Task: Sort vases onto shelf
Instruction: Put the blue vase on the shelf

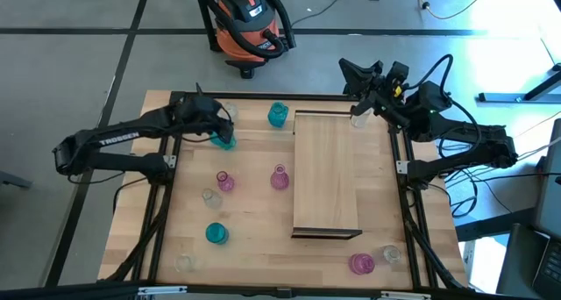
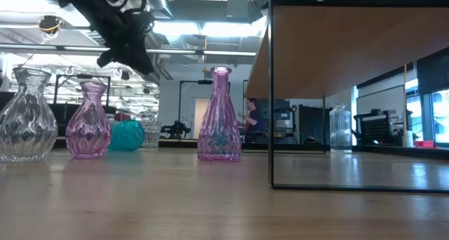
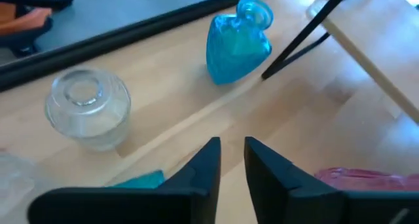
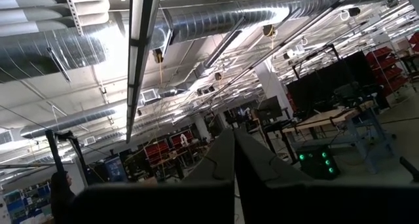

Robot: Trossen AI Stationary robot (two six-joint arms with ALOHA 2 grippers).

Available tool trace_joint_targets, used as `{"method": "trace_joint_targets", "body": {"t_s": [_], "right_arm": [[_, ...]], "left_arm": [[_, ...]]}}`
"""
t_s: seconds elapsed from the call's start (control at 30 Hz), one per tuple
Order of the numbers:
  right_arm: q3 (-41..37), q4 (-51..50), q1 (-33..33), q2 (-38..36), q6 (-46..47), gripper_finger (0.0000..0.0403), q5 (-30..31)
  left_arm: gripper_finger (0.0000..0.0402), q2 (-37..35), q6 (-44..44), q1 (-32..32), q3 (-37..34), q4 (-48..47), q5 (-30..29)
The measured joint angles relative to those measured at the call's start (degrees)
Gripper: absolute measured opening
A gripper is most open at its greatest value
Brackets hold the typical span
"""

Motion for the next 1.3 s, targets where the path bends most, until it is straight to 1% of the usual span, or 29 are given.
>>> {"method": "trace_joint_targets", "body": {"t_s": [0.07,0.13,0.27,0.4,0.47,0.57,0.63,0.7,0.77,0.83,0.87,1.1,1.23,1.3], "right_arm": [[0.00,-0.02,0.00,0.00,0.00,0.0001,0.00],[0.00,-0.04,0.00,0.01,0.00,0.0001,0.00],[0.00,-0.10,0.00,0.00,-0.02,0.0001,0.00],[0.00,-0.40,0.00,0.00,-0.07,0.0001,0.00],[0.00,-0.42,0.00,0.00,-0.07,0.0001,-0.01],[0.00,-0.43,0.00,0.00,-0.02,0.0001,-1.47],[0.00,-0.47,0.00,0.01,0.02,0.0001,-2.88],[0.00,-0.50,0.03,0.01,0.02,0.0001,-3.02],[0.00,-0.48,0.04,0.00,0.02,0.0001,-3.02],[0.00,-0.50,0.00,0.00,0.02,0.0001,-3.02],[0.00,-0.48,0.00,0.00,0.02,0.0001,-3.02],[0.00,-0.48,0.00,0.01,0.03,0.0001,-3.83],[0.00,-0.47,0.00,0.02,0.03,0.0001,-4.50],[0.00,-0.48,0.00,0.02,0.04,0.0001,-4.50]], "left_arm": [[0.0049,0.00,0.53,0.07,0.20,-2.81,0.02],[0.0048,0.00,2.36,0.09,0.21,-5.20,1.38],[0.0065,0.00,7.31,0.07,0.23,-8.58,2.75],[0.0110,0.02,9.97,1.87,0.23,-9.38,-0.83],[0.0142,0.00,9.14,4.33,0.23,-10.37,-2.00],[0.0196,0.02,7.10,9.45,0.23,-13.23,-1.51],[0.0230,0.20,7.10,13.06,0.23,-13.80,1.35],[0.0259,0.77,8.76,16.10,0.23,-13.74,7.07],[0.0278,1.84,11.06,17.59,0.25,-13.83,13.80],[0.0285,3.31,12.94,17.36,0.25,-14.41,18.57],[0.0285,4.28,13.22,16.70,0.25,-14.55,19.56],[0.0276,11.42,9.19,11.33,0.25,-13.69,19.86],[0.0285,13.65,8.48,10.05,0.25,-12.51,20.70],[0.0293,14.00,10.11,9.71,0.25,-12.53,20.97]]}}
